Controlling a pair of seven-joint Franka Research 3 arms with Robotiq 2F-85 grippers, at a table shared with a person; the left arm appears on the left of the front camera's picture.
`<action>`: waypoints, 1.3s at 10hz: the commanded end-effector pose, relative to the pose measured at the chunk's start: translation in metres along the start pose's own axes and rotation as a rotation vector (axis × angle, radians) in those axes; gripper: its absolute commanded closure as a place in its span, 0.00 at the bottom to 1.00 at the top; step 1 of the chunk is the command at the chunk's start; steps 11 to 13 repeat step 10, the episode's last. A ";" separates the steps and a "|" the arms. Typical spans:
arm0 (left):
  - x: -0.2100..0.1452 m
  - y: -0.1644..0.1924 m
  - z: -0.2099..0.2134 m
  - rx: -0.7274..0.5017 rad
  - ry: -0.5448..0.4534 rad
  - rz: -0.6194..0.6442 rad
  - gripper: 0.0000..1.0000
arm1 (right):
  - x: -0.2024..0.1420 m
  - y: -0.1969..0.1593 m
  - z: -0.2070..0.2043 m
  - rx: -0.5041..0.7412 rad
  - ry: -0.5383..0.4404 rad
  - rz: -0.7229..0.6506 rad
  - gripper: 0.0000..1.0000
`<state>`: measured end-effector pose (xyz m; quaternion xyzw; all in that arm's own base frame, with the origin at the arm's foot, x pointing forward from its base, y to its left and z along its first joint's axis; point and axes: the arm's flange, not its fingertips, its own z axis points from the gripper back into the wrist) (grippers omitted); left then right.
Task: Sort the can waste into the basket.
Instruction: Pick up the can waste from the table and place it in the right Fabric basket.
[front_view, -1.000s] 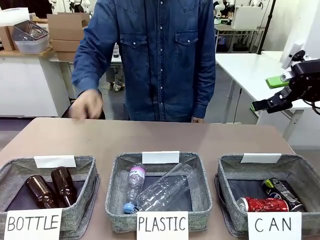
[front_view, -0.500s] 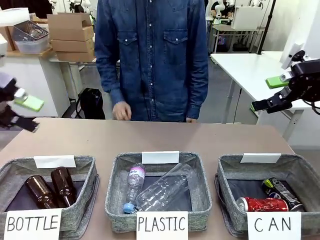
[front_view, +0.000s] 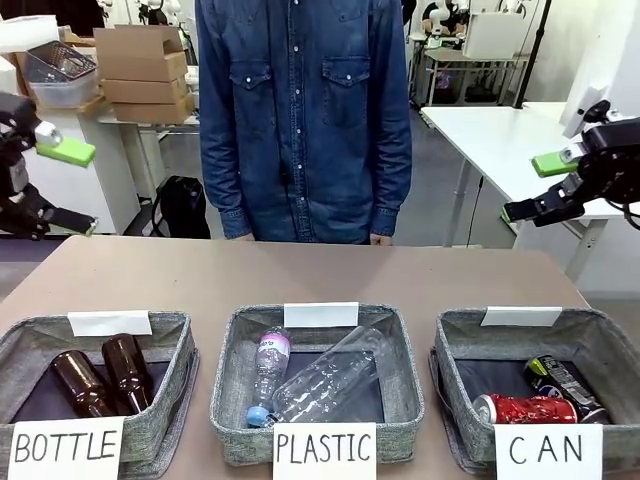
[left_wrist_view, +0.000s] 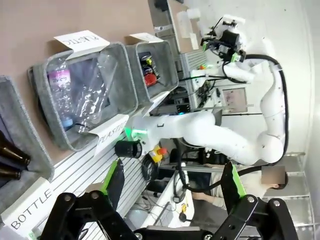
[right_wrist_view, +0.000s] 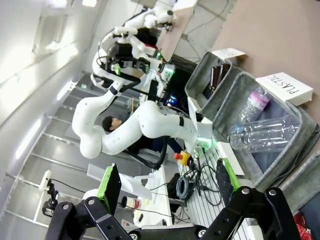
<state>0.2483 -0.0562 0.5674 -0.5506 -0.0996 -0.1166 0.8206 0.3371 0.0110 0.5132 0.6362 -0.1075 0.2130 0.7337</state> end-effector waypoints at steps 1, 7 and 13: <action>-0.001 -0.001 0.000 0.035 0.016 -0.043 0.00 | 0.000 0.000 0.003 0.002 0.010 0.020 0.00; -0.001 -0.001 0.000 0.035 0.016 -0.043 0.00 | 0.000 0.000 0.003 0.002 0.010 0.020 0.00; -0.001 -0.001 0.000 0.035 0.016 -0.043 0.00 | 0.000 0.000 0.003 0.002 0.010 0.020 0.00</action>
